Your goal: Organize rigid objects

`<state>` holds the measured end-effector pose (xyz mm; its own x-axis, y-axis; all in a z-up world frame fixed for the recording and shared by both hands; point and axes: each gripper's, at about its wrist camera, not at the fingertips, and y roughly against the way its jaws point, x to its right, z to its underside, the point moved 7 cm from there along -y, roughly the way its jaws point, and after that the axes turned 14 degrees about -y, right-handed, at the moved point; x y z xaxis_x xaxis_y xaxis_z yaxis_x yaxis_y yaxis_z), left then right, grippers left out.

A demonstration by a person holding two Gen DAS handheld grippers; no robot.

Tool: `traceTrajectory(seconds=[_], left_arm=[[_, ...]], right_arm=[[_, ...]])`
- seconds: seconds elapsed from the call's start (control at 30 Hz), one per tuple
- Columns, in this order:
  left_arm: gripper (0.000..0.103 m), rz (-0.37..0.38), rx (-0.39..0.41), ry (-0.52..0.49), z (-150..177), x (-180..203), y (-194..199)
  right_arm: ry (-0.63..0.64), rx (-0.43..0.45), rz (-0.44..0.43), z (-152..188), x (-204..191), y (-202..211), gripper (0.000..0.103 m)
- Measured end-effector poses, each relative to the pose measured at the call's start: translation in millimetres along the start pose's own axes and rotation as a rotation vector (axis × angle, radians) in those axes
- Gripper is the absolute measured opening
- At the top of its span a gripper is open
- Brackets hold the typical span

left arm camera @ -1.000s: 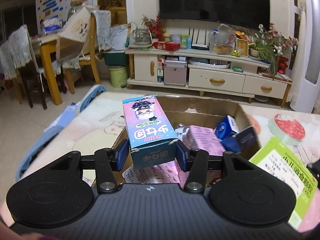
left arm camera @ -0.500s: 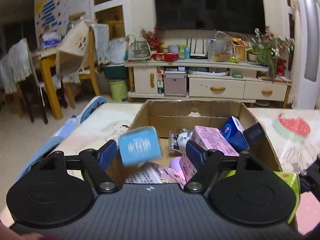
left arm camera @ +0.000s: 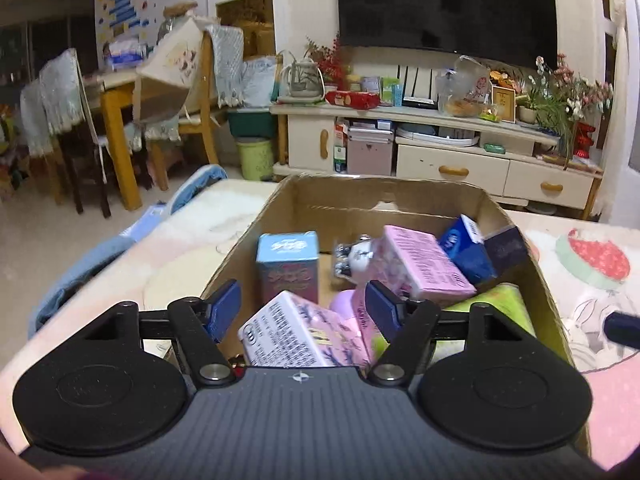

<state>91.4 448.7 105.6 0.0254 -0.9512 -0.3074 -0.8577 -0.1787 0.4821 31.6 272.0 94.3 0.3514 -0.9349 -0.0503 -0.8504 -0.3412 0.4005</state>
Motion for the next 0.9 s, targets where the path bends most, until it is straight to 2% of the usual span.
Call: traceTrajectory(seconds=[0.13, 0.2, 0.3, 0.4, 0.57, 0.7, 0.9], left_arm=[[0.089, 0.001, 0.002, 0.021, -1, 9, 5], [0.097, -0.018, 0.020, 0.032, -3, 7, 9], [0.102, -0.036, 0.051, 0.113, -2, -9, 14], [0.103, -0.063, 0.061, 0.185, -2, -24, 23], [0.103, -0.122, 0.052, 0.110, 1, -28, 62], [0.103, -0.104, 0.022, 0.068, 16, -22, 102], [0.103, -0.050, 0.002, 0.084, 38, -19, 162]], right_arm=[[-0.062, 0.004, 0.008, -3, 17, 7, 0.093], [-0.077, 0.004, 0.016, -1, 22, 12, 0.093], [-0.096, 0.003, 0.045, 0, 27, 20, 0.094], [-0.120, -0.006, 0.074, 3, 30, 30, 0.094], [-0.184, -0.012, 0.106, 3, 35, 52, 0.094], [-0.213, 0.007, 0.119, -2, 33, 75, 0.094], [-0.232, 0.023, 0.119, -5, 20, 106, 0.094]])
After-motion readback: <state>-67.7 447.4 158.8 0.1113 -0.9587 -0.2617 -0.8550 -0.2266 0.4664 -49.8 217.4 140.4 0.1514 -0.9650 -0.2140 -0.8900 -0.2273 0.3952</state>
